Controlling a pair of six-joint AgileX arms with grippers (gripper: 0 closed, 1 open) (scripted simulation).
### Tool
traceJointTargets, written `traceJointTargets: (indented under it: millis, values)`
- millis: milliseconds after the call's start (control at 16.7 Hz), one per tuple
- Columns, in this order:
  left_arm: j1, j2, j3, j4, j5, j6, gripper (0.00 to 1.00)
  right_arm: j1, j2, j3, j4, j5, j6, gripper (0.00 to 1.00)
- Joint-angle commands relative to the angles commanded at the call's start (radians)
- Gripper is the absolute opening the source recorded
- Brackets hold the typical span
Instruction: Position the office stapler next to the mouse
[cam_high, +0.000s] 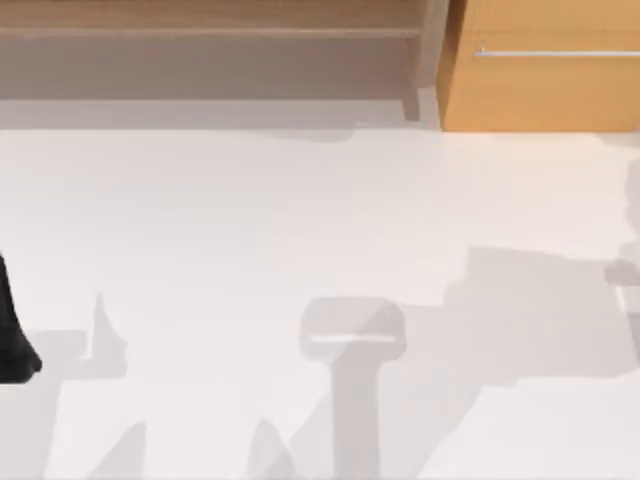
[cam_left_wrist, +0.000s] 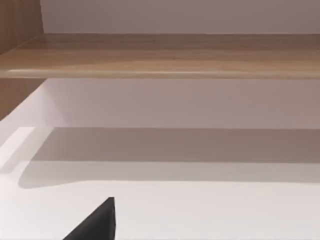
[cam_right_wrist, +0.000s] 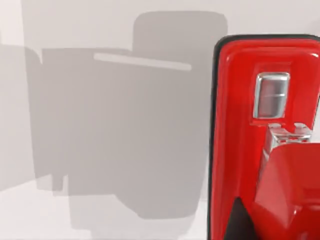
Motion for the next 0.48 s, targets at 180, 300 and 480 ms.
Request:
traceJointTargets:
  millis: [180, 300, 480]
  values:
    - [0.000, 0.000, 0.000, 0.000, 0.000, 0.000, 1.00, 0.005, -0.016, -0.010, 0.040, -0.008, 0.017, 0.00]
    - [0.000, 0.000, 0.000, 0.000, 0.000, 0.000, 1.00, 0.009, -0.024, -0.019, 0.076, -0.021, 0.029, 0.00]
    - [0.000, 0.000, 0.000, 0.000, 0.000, 0.000, 1.00, 0.012, -0.008, -0.049, 0.120, -0.041, 0.042, 0.00]
